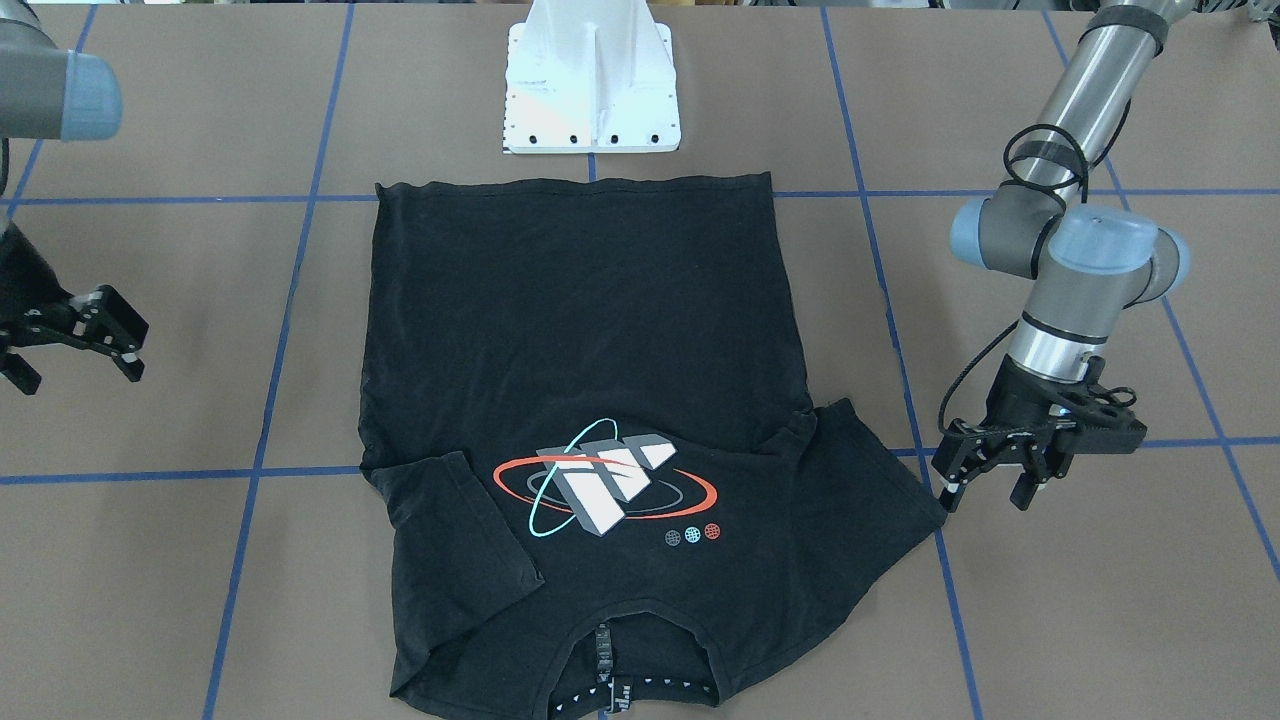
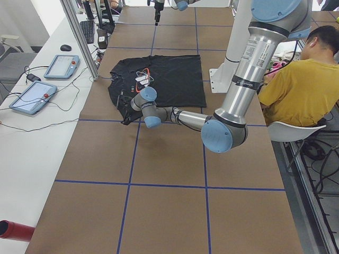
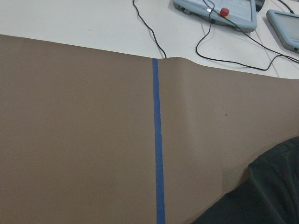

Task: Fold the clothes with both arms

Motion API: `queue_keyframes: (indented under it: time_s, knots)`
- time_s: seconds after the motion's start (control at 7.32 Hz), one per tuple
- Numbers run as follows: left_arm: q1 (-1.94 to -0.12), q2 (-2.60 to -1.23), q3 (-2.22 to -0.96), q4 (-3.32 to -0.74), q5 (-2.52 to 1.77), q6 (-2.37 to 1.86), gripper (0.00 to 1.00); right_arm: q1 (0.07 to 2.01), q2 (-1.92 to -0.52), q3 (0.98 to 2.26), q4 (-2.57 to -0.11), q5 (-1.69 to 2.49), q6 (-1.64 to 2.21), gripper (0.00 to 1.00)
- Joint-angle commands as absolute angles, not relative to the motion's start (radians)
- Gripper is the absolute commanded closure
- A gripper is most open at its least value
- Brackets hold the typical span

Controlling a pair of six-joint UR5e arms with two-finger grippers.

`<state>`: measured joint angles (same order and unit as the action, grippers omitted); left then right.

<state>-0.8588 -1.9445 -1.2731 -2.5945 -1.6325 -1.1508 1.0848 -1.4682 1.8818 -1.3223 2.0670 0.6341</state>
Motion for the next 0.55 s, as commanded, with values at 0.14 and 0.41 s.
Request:
queue_keyframes:
  time_s: [0.14,0.41]
  knots:
    - [-0.805,-1.974,-1.230,-2.600,-1.565,-1.144,0.23,1.108,-1.497,1.893,-1.322,2.077,0.597,0.00]
    - [-0.769,-1.983,-1.210,-2.592,-1.563,-1.114,0.39,1.111,-1.497,1.893,-1.322,2.077,0.597,0.00]
